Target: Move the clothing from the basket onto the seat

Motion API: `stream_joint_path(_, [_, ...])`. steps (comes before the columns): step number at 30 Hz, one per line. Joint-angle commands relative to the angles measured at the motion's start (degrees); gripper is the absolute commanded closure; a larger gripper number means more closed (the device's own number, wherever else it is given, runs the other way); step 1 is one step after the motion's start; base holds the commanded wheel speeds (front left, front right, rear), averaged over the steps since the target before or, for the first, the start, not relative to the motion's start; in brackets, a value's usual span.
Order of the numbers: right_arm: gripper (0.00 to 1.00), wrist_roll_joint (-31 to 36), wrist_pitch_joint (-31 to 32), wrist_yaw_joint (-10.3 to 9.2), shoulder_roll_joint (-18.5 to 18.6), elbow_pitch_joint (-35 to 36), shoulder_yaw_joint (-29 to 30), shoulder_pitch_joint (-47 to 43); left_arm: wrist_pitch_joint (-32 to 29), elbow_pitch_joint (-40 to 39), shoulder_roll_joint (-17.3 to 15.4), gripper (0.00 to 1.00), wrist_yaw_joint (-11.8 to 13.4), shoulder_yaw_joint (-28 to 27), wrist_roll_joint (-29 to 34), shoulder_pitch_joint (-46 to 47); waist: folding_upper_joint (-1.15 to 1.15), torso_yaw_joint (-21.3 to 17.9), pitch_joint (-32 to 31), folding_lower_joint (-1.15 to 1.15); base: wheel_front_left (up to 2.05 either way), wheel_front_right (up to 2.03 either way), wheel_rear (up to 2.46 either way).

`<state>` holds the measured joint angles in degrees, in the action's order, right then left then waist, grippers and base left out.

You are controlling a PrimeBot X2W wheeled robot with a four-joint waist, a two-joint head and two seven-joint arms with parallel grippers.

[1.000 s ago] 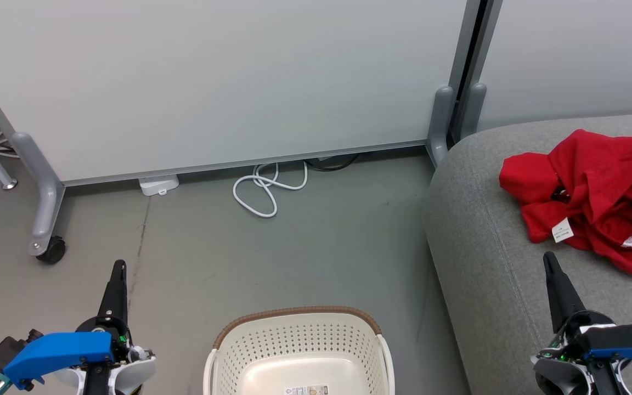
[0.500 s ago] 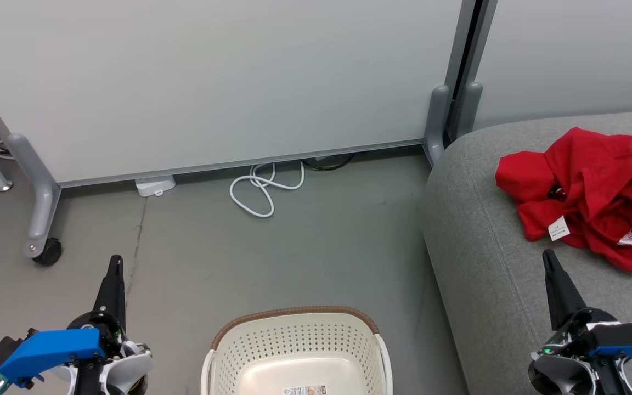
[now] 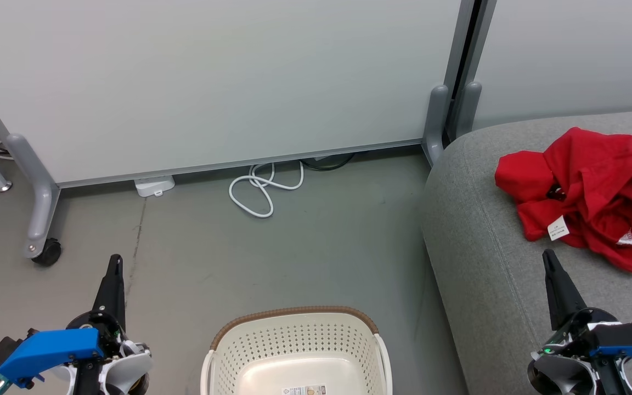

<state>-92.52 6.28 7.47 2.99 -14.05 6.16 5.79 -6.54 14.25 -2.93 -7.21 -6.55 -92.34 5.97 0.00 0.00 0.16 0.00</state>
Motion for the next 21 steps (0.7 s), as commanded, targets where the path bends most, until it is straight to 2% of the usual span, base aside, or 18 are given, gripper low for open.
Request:
stream_joint_path(1, [1.00, -0.21, 0.21, 0.04, 0.23, -0.12, 0.19, 0.88, -0.23, -0.27, 0.11, 1.00, -0.53, -0.15, -0.12, 0.60, 0.00, 0.00, 0.00, 0.00, 0.00, 0.00, 0.00])
stream_joint_path(21, [1.00, -0.10, 0.27, 0.04, 0.14, -0.12, 0.27, 0.89, -0.22, -0.27, 0.10, 1.00, -0.54, -0.14, -0.12, 0.60, 0.00, 0.00, 0.00, 0.00, 0.00, 0.00, 0.00])
